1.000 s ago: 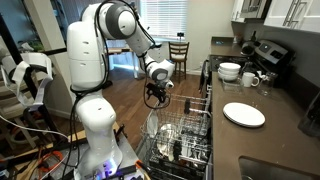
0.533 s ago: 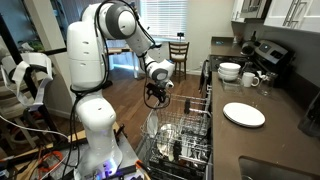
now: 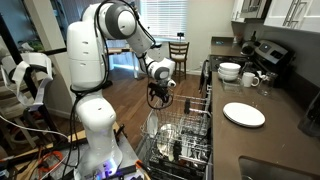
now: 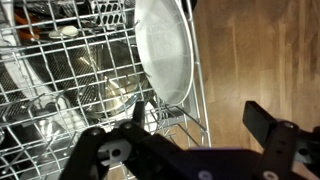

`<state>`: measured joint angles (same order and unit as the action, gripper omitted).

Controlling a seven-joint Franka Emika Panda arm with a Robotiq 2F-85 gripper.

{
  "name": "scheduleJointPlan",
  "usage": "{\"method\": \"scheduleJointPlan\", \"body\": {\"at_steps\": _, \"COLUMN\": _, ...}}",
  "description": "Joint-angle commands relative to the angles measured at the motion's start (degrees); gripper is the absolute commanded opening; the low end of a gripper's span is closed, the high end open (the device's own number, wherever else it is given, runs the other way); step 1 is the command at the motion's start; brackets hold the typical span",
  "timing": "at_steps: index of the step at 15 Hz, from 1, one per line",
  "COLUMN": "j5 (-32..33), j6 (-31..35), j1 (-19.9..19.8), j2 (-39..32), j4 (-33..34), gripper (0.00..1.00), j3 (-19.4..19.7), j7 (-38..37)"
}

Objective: Take a plate from the stack and put it on the dishwasher rack

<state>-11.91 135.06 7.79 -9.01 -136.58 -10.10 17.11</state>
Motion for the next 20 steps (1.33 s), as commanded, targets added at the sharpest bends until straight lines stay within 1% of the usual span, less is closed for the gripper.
{"method": "scheduleJointPlan", "body": {"at_steps": 1, "j5": 6.8, "j6": -0.8, "j1": 0.9, "j2": 1.7, "j4": 0.0, "gripper": 1.00, "j3": 0.7, "j7": -8.1}}
{"method": "scheduleJointPlan", "body": {"at_steps": 3, "j5": 10.7, "j6": -1.3, "j1": 1.4, "j2": 3.4, "j4": -0.6, "gripper": 1.00, "j3": 1.0, "j7": -12.6}}
{"method": "scheduleJointPlan", "body": {"at_steps": 5, "j5": 17.8, "j6": -2.9, "j1": 2.2, "j2": 6.0, "j4": -1.4, "gripper": 1.00, "j3": 1.7, "j7": -19.3}}
{"method": "scheduleJointPlan", "body": {"at_steps": 6, "j5": 22.4, "j6": -4.7, "j1": 2.5, "j2": 7.7, "j4": -1.7, "gripper": 1.00, "j3": 2.0, "j7": -22.9}}
{"method": "scheduleJointPlan", "body": {"at_steps": 8, "j5": 29.6, "j6": -9.5, "j1": 2.7, "j2": 10.2, "j4": -1.5, "gripper": 1.00, "j3": 1.7, "j7": -28.2}}
{"method": "scheduleJointPlan", "body": {"at_steps": 10, "j5": 35.0, "j6": -15.4, "j1": 2.7, "j2": 12.1, "j4": -0.8, "gripper": 1.00, "j3": 0.8, "j7": -32.6}}
{"method": "scheduleJointPlan", "body": {"at_steps": 13, "j5": 41.4, "j6": -24.6, "j1": 2.5, "j2": 15.0, "j4": -0.2, "gripper": 1.00, "j3": -0.7, "j7": -37.0}}
{"method": "scheduleJointPlan", "body": {"at_steps": 15, "j5": 46.1, "j6": -28.6, "j1": 2.2, "j2": 16.8, "j4": -0.3, "gripper": 1.00, "j3": -1.7, "j7": -39.7}}
{"method": "scheduleJointPlan", "body": {"at_steps": 17, "j5": 51.4, "j6": -30.6, "j1": 2.0, "j2": 18.3, "j4": -0.7, "gripper": 1.00, "j3": -2.4, "j7": -42.4}}
{"method": "scheduleJointPlan", "body": {"at_steps": 20, "j5": 60.0, "j6": -31.8, "j1": 1.9, "j2": 20.3, "j4": -1.5, "gripper": 1.00, "j3": -2.9, "j7": -46.8}}
